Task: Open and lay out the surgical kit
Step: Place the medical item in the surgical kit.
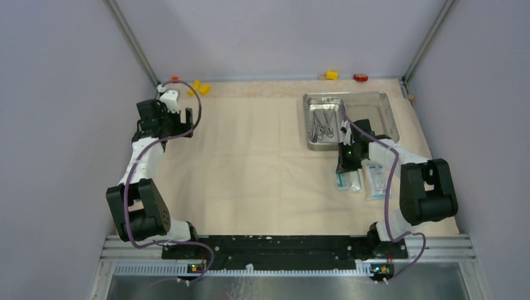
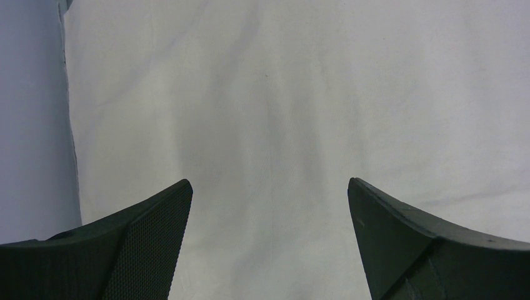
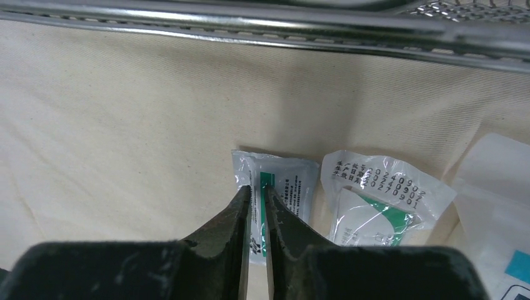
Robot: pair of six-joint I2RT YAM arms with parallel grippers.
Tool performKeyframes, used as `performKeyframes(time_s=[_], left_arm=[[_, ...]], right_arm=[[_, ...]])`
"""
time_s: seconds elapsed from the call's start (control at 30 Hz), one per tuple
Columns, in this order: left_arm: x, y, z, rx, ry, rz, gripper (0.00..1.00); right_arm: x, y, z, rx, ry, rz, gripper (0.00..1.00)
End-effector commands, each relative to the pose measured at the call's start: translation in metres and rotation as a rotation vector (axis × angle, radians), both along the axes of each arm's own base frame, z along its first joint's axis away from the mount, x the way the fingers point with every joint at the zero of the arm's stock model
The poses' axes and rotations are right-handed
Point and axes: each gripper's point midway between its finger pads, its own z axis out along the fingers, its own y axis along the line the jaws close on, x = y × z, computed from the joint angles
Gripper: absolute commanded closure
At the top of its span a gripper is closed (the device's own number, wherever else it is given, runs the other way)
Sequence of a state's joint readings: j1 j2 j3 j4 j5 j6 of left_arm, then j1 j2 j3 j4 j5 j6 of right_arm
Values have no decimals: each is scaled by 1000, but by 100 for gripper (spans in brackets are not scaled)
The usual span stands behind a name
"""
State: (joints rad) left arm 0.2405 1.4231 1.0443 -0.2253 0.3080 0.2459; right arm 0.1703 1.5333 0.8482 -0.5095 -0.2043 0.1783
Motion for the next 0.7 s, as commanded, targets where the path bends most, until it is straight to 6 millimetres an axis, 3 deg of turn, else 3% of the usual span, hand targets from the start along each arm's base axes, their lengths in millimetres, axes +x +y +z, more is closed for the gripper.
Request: performKeyframes(time_s=[0.0,0.27,0.57,0.67], left_arm=[[6,-1,6,4,-28,-18,1],[5,-1,10,15,-36,-27,1],[6,-7,22,6,-68,-63,1],[6,-15,26,-21,-79,-101,1]], right_arm=[[16,11,15,35,-31,15,87],[28,15,43,49,-89,48,83],[55,22,126,88,-386,107,82],[66,26,144,82,-443,176,82]])
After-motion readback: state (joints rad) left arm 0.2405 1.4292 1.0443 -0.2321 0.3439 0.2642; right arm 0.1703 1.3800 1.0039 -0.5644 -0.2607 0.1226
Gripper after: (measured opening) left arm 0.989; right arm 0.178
